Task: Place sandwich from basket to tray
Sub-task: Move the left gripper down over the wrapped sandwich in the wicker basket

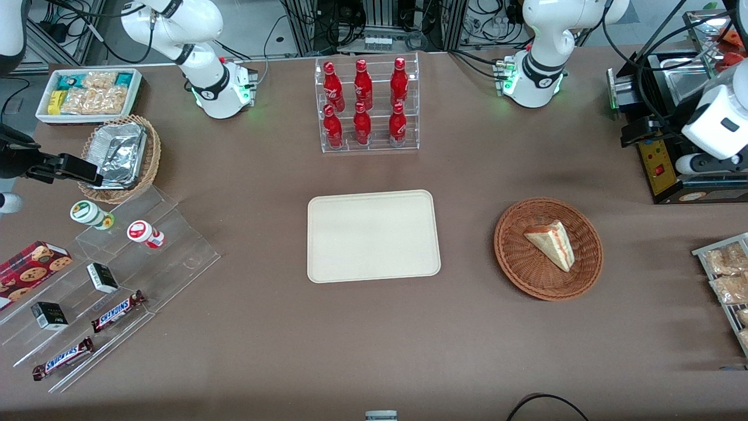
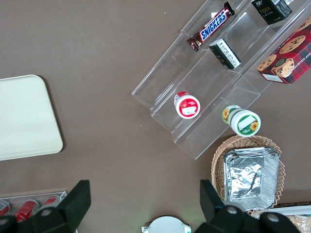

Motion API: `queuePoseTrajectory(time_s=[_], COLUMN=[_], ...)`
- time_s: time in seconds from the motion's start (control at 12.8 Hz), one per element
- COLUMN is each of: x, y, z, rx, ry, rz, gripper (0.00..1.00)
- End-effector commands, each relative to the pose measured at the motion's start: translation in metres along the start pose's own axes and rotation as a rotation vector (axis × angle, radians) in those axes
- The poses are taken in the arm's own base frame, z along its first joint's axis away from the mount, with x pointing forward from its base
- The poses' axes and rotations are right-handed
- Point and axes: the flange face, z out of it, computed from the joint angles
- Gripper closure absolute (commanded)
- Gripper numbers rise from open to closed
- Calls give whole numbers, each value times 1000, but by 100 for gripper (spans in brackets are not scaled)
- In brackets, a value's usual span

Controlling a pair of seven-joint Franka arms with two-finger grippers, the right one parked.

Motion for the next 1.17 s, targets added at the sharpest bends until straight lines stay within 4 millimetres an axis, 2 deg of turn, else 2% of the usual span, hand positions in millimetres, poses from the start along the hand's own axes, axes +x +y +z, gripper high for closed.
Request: queuePoseTrajectory(time_s=[0.0, 0.23, 0.39, 0.62, 1.09], x=[-2, 1, 8, 23, 48], y=[0, 4, 8, 11, 8], z=[-4, 1, 15, 53, 144], rx=[4, 3, -2, -3, -10], ry=[25, 30, 28, 28, 76], rz=[13, 20, 26, 29, 19], gripper=[0, 0, 0, 0, 0])
